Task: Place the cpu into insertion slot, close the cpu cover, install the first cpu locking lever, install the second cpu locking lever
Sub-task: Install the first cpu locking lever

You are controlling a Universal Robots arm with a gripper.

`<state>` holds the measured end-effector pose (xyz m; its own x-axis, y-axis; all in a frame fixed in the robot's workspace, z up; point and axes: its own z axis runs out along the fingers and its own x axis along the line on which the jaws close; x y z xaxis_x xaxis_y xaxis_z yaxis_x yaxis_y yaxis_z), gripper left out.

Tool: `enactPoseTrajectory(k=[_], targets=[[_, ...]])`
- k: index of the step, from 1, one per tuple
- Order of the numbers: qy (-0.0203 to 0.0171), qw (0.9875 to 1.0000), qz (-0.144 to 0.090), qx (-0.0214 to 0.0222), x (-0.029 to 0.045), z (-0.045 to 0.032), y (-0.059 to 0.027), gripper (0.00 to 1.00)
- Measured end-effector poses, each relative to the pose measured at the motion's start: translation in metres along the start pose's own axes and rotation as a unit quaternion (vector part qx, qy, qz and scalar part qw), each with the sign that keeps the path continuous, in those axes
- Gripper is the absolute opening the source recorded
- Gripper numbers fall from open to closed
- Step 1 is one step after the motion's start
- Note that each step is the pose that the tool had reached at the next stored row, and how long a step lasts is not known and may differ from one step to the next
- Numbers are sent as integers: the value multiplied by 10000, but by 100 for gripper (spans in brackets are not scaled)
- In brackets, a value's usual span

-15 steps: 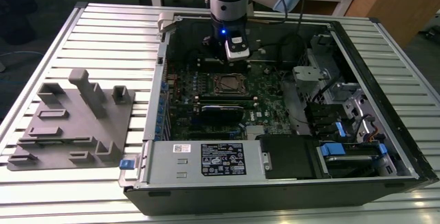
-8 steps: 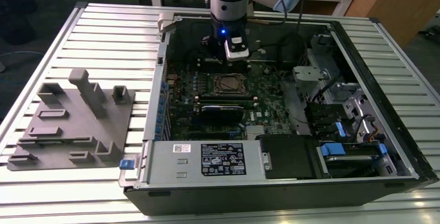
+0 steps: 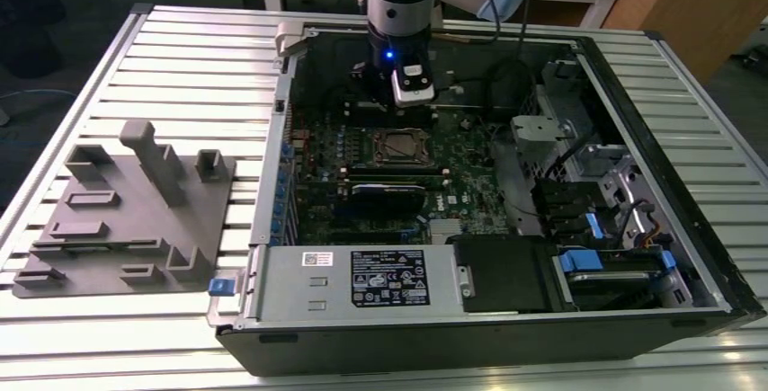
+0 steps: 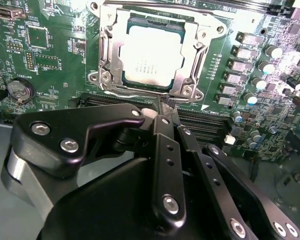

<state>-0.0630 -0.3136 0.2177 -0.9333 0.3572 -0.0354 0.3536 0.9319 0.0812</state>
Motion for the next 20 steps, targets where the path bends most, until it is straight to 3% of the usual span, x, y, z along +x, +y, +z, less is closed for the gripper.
enactPoseTrajectory(k=[9,20], targets=[[35,9990,-438,-15,-3,12,1,11],[37,9990,-446,-15,-112,23,41,11]])
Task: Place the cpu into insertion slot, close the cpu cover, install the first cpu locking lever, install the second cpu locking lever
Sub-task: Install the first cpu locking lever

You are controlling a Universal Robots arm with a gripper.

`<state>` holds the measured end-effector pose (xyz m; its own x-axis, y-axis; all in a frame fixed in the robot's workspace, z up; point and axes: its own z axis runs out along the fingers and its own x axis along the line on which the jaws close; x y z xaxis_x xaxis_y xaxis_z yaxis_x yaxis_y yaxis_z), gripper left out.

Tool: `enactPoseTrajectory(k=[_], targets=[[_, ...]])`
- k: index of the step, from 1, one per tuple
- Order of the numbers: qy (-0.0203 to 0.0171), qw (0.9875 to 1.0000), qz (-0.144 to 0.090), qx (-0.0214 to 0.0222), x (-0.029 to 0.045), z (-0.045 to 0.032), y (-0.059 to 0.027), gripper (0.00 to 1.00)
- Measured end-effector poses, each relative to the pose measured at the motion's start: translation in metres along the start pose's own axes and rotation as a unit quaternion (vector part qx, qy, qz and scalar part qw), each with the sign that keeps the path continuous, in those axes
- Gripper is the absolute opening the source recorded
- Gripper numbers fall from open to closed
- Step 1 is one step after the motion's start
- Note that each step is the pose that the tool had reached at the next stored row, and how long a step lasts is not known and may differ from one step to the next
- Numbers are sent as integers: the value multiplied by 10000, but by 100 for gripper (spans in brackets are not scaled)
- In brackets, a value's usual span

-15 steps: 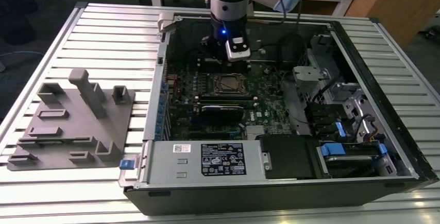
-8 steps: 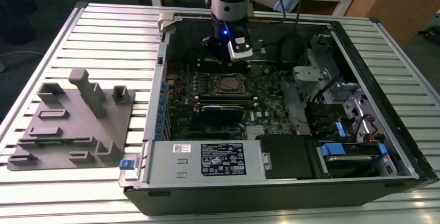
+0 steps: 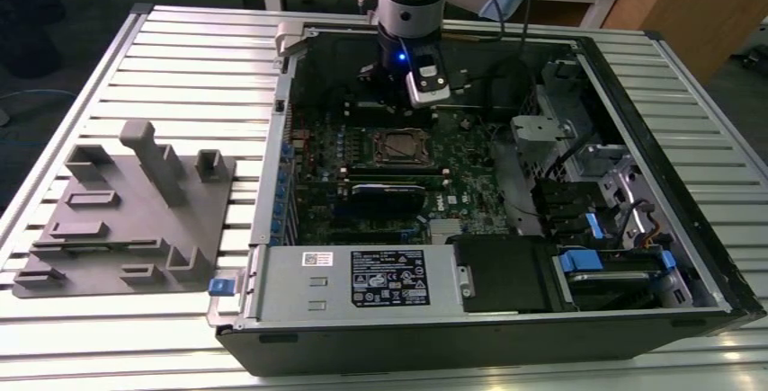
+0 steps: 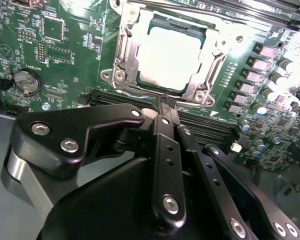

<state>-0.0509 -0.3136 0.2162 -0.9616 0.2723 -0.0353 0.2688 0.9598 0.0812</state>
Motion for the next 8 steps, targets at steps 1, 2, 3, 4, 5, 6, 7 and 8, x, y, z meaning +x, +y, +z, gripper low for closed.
enactPoseTrajectory(k=[1,2,3,4,5,6,7,8], targets=[[0,10000,0,0,0,0,0,11],[0,10000,0,0,0,0,1,11],[0,10000,1,0,0,0,1,11],[0,10000,1,0,-1,1,1,11],[1,10000,-15,-1,-1,1,1,11],[7,10000,-83,-3,-2,2,1,11],[14,9998,-179,-7,-2,5,1,11],[22,9996,-268,-11,-1,8,1,11]])
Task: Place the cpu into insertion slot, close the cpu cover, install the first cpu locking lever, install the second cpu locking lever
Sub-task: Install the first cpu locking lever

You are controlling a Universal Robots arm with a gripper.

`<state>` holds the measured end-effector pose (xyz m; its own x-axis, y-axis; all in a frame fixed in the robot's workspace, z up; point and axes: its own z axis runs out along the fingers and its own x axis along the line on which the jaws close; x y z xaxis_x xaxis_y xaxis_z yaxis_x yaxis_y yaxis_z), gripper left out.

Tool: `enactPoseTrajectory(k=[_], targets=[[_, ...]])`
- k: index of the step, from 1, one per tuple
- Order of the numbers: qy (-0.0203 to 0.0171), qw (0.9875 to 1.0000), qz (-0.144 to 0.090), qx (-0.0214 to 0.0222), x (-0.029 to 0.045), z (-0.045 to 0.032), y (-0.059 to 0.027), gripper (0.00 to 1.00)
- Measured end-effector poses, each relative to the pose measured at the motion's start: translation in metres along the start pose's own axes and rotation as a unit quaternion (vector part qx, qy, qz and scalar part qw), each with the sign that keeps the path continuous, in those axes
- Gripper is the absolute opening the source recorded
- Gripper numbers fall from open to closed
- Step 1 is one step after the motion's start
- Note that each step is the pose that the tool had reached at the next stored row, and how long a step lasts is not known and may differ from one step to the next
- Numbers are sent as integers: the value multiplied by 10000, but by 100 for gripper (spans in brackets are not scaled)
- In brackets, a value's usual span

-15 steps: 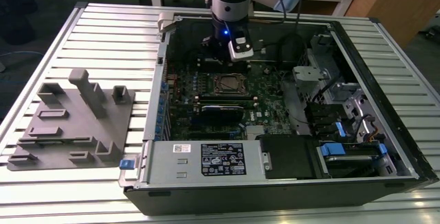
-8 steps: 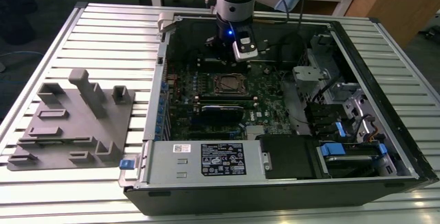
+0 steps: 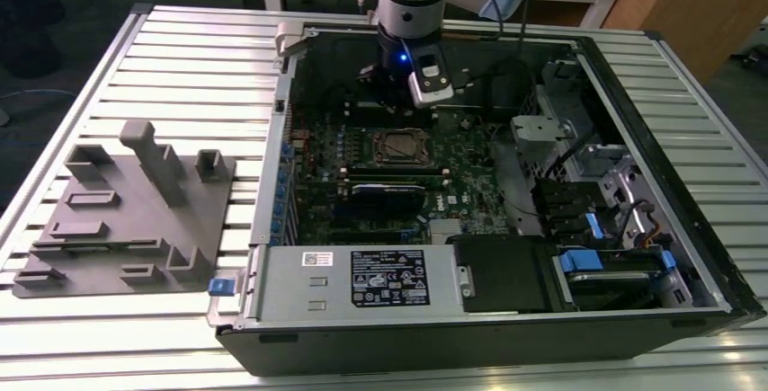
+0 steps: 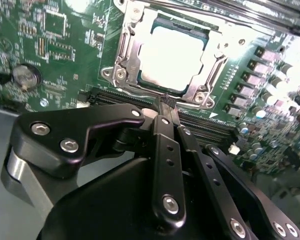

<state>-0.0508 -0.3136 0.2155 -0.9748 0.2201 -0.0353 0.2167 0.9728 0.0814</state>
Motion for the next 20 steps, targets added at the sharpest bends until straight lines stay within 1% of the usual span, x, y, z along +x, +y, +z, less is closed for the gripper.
enactPoseTrajectory(k=[3,5,9,11,18,20], targets=[[20,9997,-236,-8,0,7,-1,11],[23,9995,-308,1,0,9,0,11],[13,9995,-312,59,-4,6,-23,11],[9,9995,-313,77,-11,5,-51,11],[4,9995,-314,101,-43,-5,-195,11],[2,9994,-315,112,-50,-7,-223,11]])
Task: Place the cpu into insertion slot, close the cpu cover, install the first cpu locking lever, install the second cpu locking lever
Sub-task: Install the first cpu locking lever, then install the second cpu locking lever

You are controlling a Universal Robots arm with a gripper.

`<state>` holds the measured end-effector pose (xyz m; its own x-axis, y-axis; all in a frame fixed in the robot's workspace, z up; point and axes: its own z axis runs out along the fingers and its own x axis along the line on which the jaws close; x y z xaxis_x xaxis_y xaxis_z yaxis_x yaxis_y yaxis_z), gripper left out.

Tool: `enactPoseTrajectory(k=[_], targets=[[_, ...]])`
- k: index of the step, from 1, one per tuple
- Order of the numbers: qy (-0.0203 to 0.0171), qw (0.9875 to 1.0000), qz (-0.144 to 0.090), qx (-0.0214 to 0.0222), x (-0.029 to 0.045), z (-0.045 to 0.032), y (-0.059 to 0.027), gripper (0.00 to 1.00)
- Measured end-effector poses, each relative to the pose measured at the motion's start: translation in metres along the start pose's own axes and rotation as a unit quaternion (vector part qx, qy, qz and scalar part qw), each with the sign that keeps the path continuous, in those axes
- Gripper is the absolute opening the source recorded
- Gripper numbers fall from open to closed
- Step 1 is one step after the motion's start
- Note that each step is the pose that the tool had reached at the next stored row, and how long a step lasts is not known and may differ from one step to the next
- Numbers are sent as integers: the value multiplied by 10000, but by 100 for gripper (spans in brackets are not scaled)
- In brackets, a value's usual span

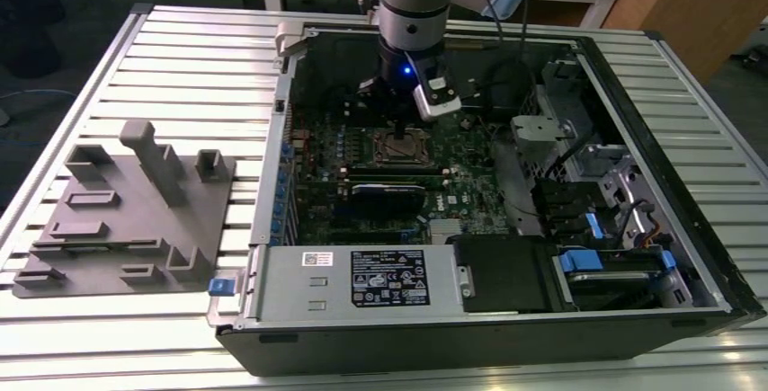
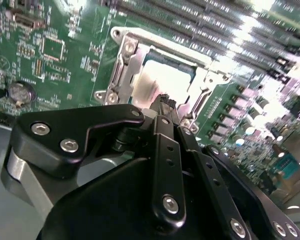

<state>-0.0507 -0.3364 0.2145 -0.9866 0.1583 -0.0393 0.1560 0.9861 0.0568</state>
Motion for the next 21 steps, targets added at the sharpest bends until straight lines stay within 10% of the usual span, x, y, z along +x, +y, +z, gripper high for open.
enactPoseTrajectory(k=[6,21], targets=[[-30,9998,-9,183,-1,1,-4,11],[-29,9998,-9,186,-72,-1,8,11]])
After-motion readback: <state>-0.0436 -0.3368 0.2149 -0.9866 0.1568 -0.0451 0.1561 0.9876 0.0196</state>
